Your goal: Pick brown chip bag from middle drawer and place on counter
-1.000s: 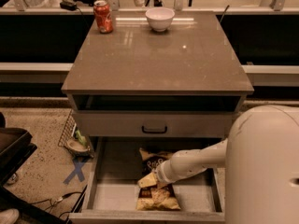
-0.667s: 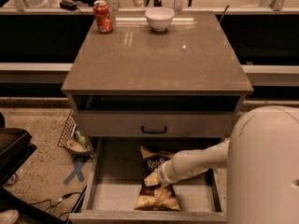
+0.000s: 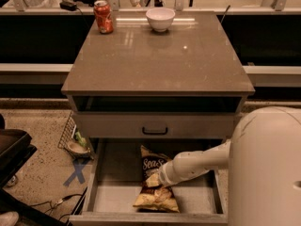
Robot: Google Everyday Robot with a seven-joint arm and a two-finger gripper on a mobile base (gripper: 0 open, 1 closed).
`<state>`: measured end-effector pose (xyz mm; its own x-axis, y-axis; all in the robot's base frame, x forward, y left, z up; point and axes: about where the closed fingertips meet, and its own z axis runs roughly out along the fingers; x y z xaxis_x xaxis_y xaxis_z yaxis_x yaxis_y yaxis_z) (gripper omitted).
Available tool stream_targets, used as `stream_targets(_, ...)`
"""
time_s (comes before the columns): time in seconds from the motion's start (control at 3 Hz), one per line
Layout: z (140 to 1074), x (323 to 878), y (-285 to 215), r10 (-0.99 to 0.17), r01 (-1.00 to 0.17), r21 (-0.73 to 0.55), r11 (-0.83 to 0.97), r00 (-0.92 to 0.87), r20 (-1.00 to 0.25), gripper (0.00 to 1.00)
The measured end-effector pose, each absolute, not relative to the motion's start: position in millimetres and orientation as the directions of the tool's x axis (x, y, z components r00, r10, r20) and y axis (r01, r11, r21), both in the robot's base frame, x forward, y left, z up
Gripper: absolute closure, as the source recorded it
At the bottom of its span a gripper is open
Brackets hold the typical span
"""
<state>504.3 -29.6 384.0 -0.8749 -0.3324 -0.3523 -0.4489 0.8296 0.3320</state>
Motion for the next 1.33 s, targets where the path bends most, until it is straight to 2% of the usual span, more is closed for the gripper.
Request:
stream_targets(0.33, 387.1, 504.0, -31.6, -0.331, -0.447, 0.329, 0.832, -0.876, -0.351, 1.0)
stream_targets(0.67, 435.2, 499.2, -65.3, -0.313, -0.412, 0.283, 0.866, -0.888, -0.337, 1.0)
stream_targets(1.33, 607.2, 508.5, -164.6, -0.221, -0.306, 0.202, 0.93, -0.907, -0.359, 1.0)
